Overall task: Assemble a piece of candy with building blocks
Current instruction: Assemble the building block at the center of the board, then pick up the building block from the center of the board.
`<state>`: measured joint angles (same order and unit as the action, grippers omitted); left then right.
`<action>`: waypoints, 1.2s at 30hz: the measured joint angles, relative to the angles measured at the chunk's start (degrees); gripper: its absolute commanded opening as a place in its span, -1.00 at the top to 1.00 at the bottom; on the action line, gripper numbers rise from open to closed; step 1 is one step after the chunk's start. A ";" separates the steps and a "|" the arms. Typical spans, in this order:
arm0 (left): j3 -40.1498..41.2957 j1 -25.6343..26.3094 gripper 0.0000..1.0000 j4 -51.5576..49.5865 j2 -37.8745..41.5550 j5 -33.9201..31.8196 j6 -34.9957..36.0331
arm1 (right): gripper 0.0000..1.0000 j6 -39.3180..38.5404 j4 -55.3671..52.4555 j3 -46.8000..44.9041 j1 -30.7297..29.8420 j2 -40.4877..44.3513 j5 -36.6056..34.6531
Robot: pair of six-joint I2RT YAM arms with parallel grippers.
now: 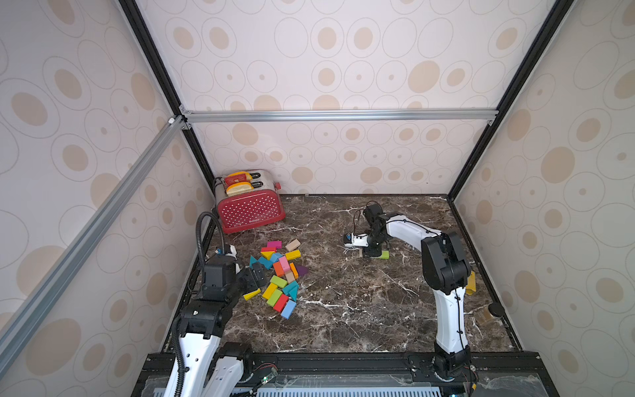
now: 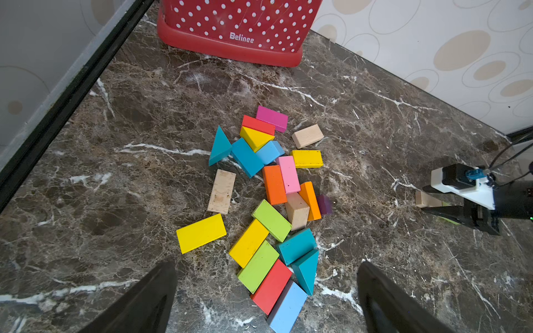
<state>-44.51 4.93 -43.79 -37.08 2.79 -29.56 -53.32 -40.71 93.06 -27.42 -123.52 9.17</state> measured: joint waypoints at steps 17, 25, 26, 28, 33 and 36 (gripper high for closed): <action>0.02 0.00 -0.84 0.22 -2.60 1.05 -0.02 | -0.20 22.34 15.50 -10.75 0.02 20.20 5.44; 4.31 4.63 -0.62 4.33 -7.74 3.04 -5.09 | -0.19 46.53 31.36 -30.62 -0.04 41.20 8.41; 5.55 6.95 -0.62 4.72 -8.33 2.51 -5.86 | -0.19 48.61 31.93 -32.76 -0.07 42.66 8.59; 8.76 12.92 -0.59 5.77 -9.64 1.07 -7.82 | -0.19 52.61 32.54 -37.48 -0.15 45.72 8.79; 13.94 22.18 -0.54 8.11 -12.07 -3.04 -11.69 | -0.19 57.55 33.00 -46.86 -0.55 52.46 8.92; 14.91 25.44 -0.50 9.29 -12.90 -5.25 -13.11 | -0.19 59.49 33.42 -51.04 -0.81 56.28 8.74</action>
<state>-29.61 30.37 -34.50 -49.98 -2.46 -42.68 6.17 -7.29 42.02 -28.23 -67.24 17.91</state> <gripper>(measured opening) 0.763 0.596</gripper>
